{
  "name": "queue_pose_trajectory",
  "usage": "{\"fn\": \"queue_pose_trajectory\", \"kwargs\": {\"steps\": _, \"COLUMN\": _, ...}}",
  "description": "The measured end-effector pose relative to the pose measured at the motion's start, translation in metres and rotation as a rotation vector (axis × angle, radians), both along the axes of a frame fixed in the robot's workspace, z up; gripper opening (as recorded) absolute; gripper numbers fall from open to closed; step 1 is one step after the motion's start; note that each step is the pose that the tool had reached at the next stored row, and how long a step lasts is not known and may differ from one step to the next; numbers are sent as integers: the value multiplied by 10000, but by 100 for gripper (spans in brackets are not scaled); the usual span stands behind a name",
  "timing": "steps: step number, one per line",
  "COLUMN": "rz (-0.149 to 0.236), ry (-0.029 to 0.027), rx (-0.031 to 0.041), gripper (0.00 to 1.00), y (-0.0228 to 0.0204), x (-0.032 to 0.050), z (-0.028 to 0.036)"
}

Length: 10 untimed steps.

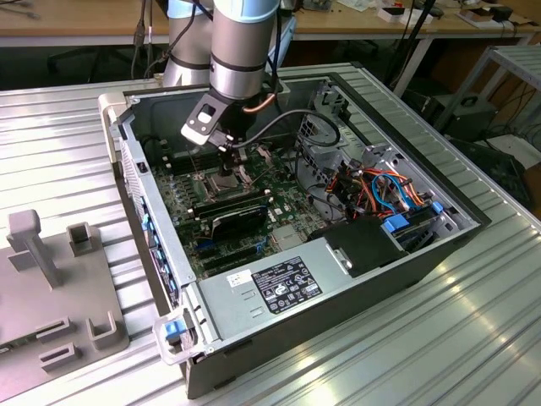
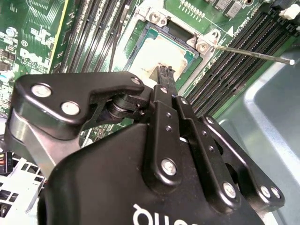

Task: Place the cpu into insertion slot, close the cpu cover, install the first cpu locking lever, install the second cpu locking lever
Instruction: 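Close the cpu cover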

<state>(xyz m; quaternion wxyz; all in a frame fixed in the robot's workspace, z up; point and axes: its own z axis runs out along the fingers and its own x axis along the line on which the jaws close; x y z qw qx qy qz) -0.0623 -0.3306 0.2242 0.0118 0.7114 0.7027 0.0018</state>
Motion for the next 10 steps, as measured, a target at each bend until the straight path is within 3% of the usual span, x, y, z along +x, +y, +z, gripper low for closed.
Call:
{"fn": "queue_pose_trajectory", "kwargs": {"steps": 2, "rz": 0, "ry": 0, "rx": 1, "gripper": 11, "y": 0, "x": 0, "z": 73}}
{"fn": "queue_pose_trajectory", "kwargs": {"steps": 10, "rz": 0, "ry": 1, "rx": 0, "gripper": 11, "y": 0, "x": 41, "z": 74}}
